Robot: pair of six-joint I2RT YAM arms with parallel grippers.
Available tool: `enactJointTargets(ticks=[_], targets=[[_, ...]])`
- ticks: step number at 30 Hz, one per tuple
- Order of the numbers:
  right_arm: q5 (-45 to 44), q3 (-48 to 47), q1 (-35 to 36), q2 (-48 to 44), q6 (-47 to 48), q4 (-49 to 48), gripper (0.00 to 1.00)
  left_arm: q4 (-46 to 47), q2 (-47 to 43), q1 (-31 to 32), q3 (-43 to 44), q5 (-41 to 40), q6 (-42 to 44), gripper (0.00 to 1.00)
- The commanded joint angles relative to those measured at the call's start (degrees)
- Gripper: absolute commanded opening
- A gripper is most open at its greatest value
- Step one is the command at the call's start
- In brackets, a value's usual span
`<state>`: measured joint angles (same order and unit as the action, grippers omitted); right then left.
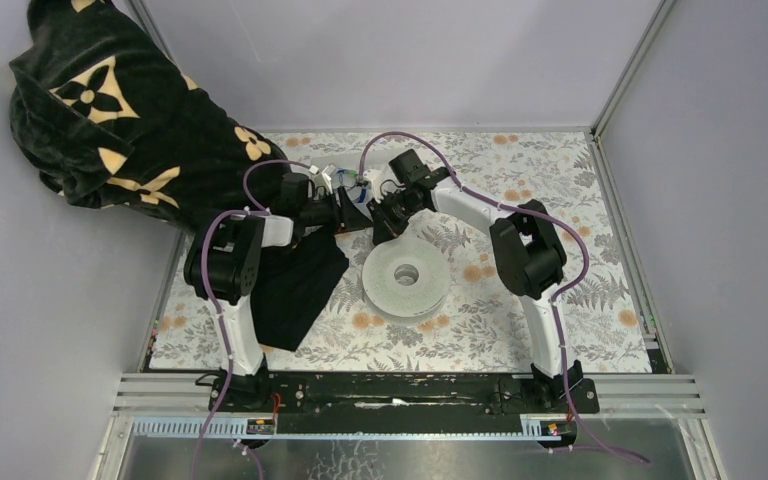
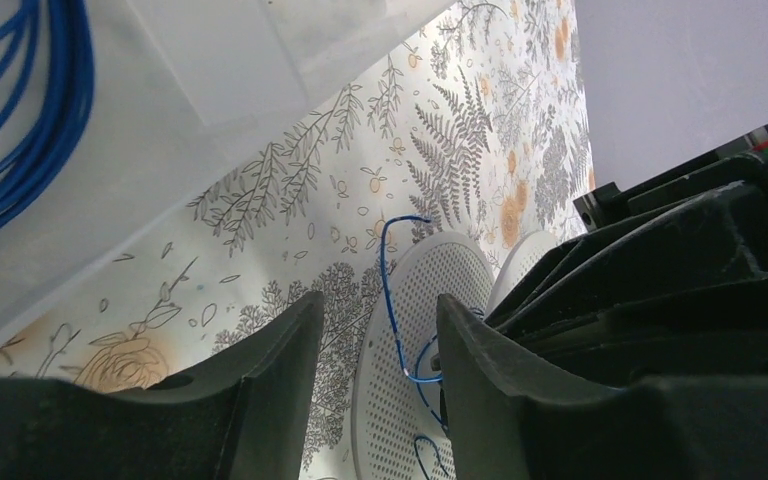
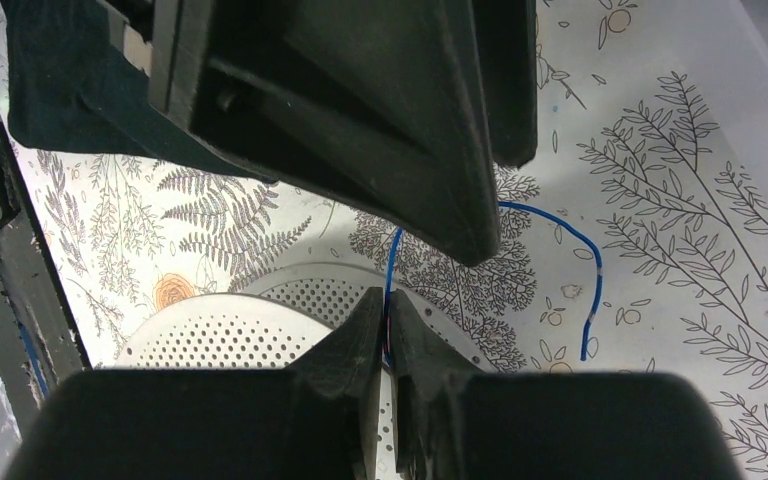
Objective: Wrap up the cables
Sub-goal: Wrap the cable around the cable reel.
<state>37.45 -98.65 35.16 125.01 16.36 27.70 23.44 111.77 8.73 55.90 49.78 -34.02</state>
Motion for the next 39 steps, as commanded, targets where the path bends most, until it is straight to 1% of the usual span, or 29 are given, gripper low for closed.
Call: enactJointTargets(ticks=[1, 5, 12, 14, 17, 19, 24, 28, 33, 36, 39], targets=[[2.01, 0.24, 0.79, -1.58, 0.73, -0.71, 0.12, 1.73, 1.33, 1.21, 1.95, 2.47, -0.26, 0.51], [1.79, 0.6, 0.79, -1.87, 0.81, -0.96, 0.12, 1.34, 2.13, 1.7, 2.23, 3.59, -0.16, 0.4], [1.21, 0.98, 0.79, -1.8, 0.7, -1.4, 0.11, 0.98, 2.37, 2.17, 2.51, 4.77, 0.68, 0.15], [0.76, 0.97, 0.79, -1.98, 0.65, -1.51, 0.11, -0.02, 1.96, 2.17, 2.38, 4.93, 1.86, 0.08], [-0.55, 0.85, 0.79, -2.49, 0.37, -1.35, 0.13, -3.6, 0.78, 2.07, 2.3, 4.21, 5.29, 0.01], [-1.44, 0.83, 0.66, -3.22, -0.26, -1.41, 0.19, -6.2, -0.52, 2.01, 2.1, 3.24, 8.46, 0.0], [-1.91, 0.45, -0.09, -5.51, -3.09, -1.7, 0.4, -11.61, -4.6, 2.07, 0.12, 1.33, 17.2, 0.0], [-0.68, 0.17, -1.02, -7.36, -4.1, -0.26, 0.5, -11.55, -8.46, 2.06, -3.25, 1.87, 23.22, 0.0], [1.68, 2.66, -2.55, -10.89, -3.69, 1.98, 0.57, -10.07, -12.31, 2.14, -7.52, 2.99, 28.84, 0.0], [1.11, 5.58, -3.07, -14.85, 0.53, 4.84, 0.62, -9.96, -13.64, 2.16, -9.68, 3.79, 30.71, 0.01], [0.71, 11.3, -3.03, -19.34, 4.26, 5.64, 0.63, -8.75, -14.93, 2.36, -11.52, 5.1, 30.67, 0.01]])
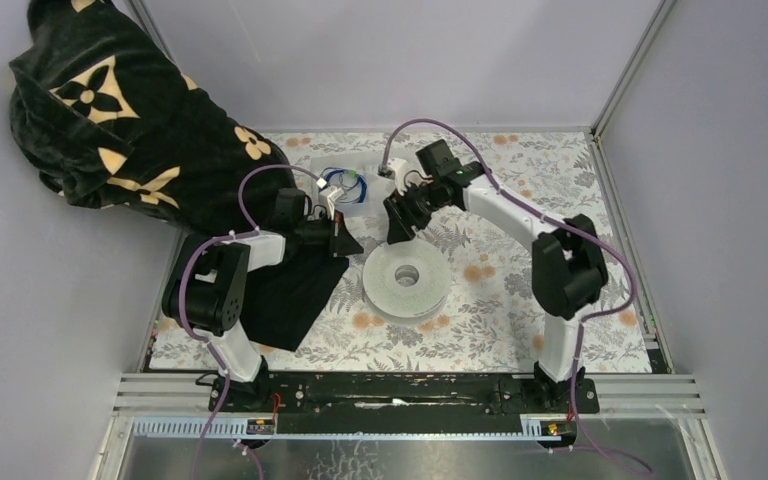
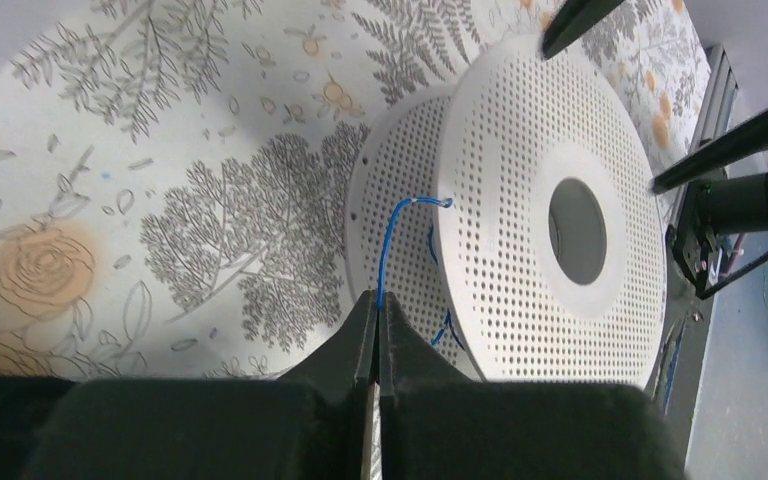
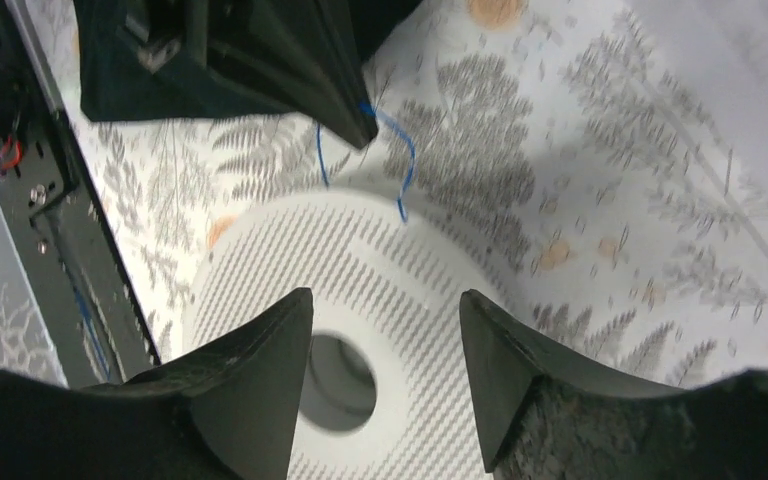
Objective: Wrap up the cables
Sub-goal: Wrap the cable around the cable reel.
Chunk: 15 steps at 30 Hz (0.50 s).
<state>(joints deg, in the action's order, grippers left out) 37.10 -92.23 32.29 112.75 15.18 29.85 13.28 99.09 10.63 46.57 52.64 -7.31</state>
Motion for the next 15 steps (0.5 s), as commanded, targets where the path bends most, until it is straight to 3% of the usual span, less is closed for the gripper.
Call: enactJointTargets(ticks=[1, 6, 15], targets=[[1.74, 6.36, -0.21, -8.23, 6.35, 3.92, 0.64, 1.03, -2.58, 0.55, -2.31, 2.13, 4.18, 0.01], [7.03, 12.59, -0.1, -11.46, 10.62, 7.09, 0.66, -0.5, -4.73, 1.48, -3.58, 0.77, 5.01, 0.01], [9.05, 23.91, 1.69, -15.13, 9.09, -0.52, 0.72, -4.15, -6.91, 3.78, -6.21, 0.12, 4.08, 0.02]])
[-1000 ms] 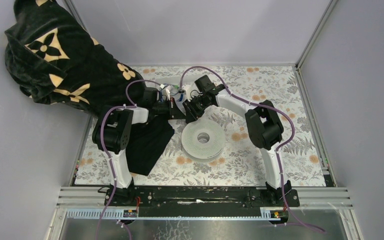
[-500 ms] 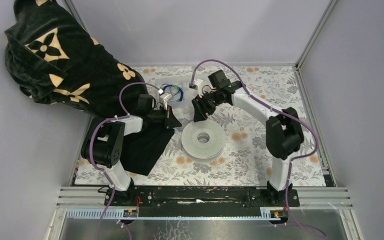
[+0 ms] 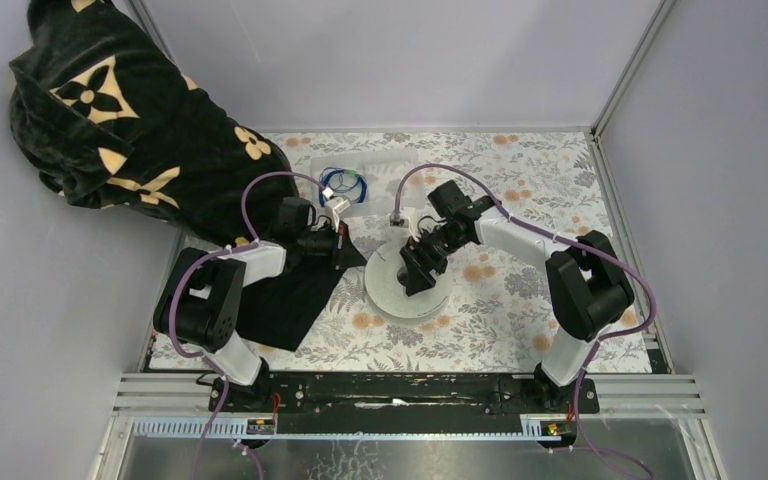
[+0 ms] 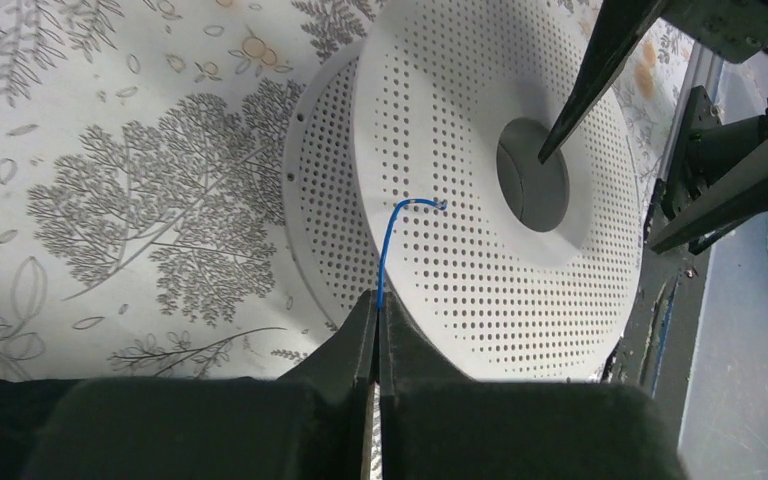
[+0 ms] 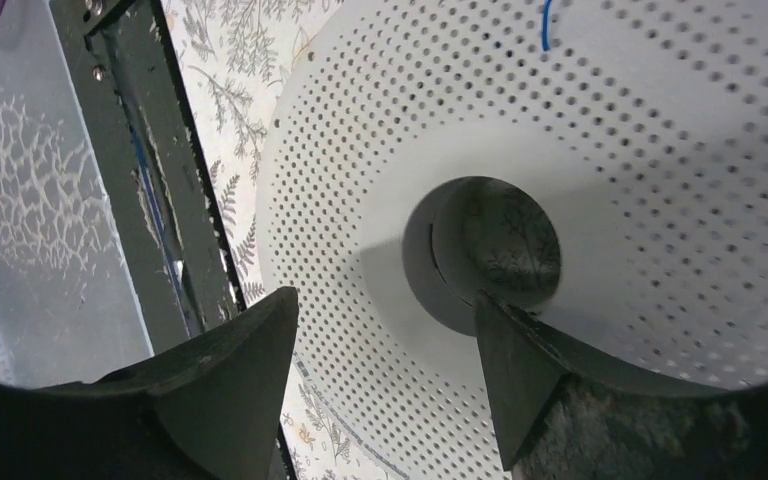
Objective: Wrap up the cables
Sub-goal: Wrap the cable around the cable reel.
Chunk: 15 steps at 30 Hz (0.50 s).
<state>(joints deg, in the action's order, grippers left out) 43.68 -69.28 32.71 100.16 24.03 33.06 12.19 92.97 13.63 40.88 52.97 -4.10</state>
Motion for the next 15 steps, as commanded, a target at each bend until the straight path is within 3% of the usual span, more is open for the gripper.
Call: enactJointTargets(ticks=[1, 7, 15], targets=[[2.43, 0.98, 1.42, -2.06, 0.04, -3.79, 0.72, -3.25, -0.75, 0.74, -0.66, -0.13, 1.04, 0.02], [-4.33, 2.18, 1.59, -1.62, -4.79, -8.38, 0.72, -2.31, -1.39, 0.79, -1.47, 1.41, 1.52, 0.02], [-17.8, 2.04, 0.82, -1.82, -9.76, -11.51, 0.71, 3.33, -3.85, 0.79, -4.73, 11.55, 5.83, 0.04]])
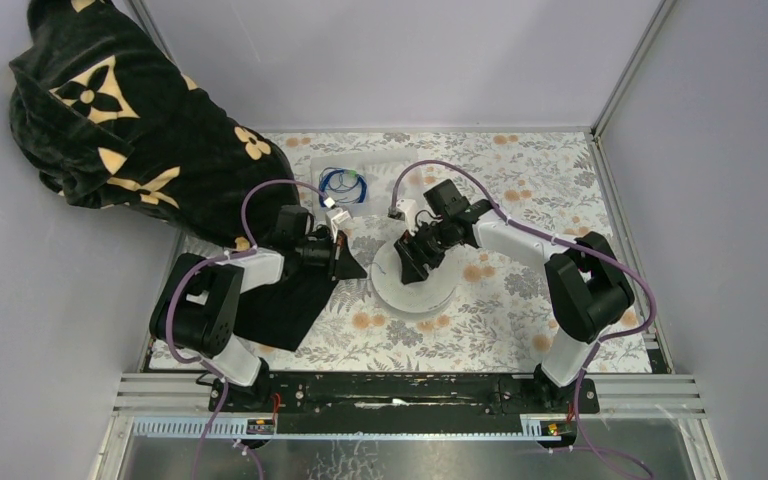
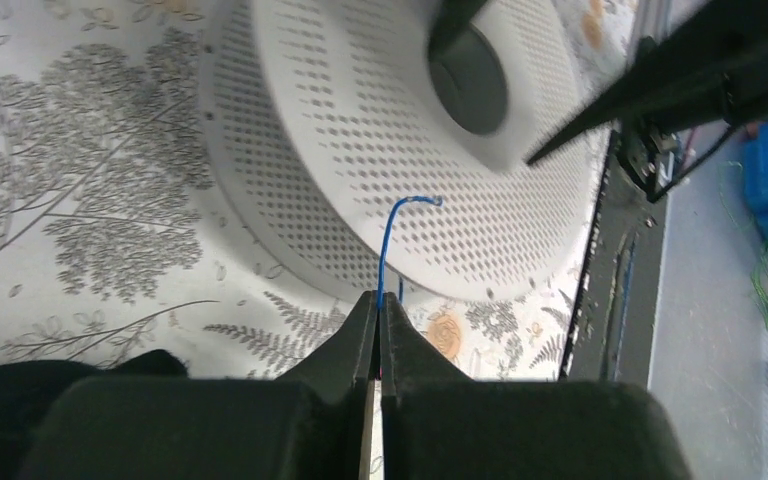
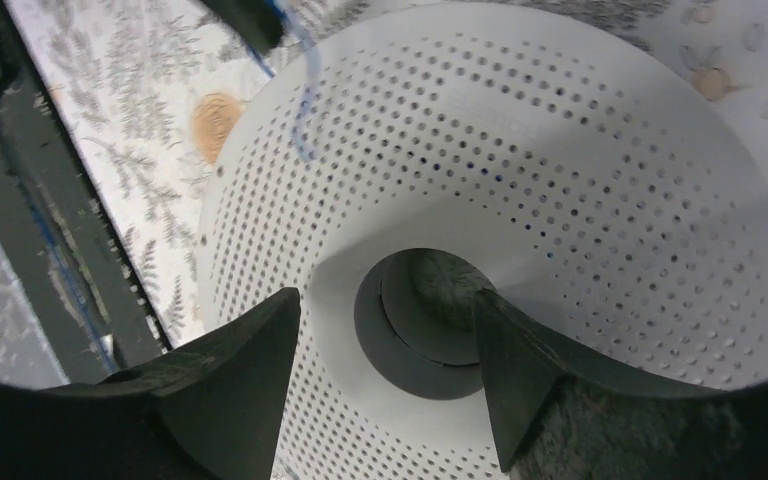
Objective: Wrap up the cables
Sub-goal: Wrap the cable around the cable reel.
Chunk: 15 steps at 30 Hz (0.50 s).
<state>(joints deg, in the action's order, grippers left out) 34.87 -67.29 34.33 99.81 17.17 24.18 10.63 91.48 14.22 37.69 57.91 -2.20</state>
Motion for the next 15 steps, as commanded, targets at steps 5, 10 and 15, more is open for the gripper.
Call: enactJointTargets(ticks=[5, 10, 15], targets=[[-9.14, -0.75, -2.33, -0.2, -3.9, -2.26, 0.7, 6.52, -4.89, 1.2, -3.33, 8.82, 8.24, 0.03], [-7.21, -2.51, -2.72, 1.37, -4.28, -1.0, 0.7, 3.21, -6.23, 5.67, -2.96, 4.12, 14.84, 0.02], [-6.17, -3.32, -2.86, 2.01, -4.53, -0.62, 0.7, 1.69, -6.62, 10.44, -3.09, -2.31, 19.41, 0.02]])
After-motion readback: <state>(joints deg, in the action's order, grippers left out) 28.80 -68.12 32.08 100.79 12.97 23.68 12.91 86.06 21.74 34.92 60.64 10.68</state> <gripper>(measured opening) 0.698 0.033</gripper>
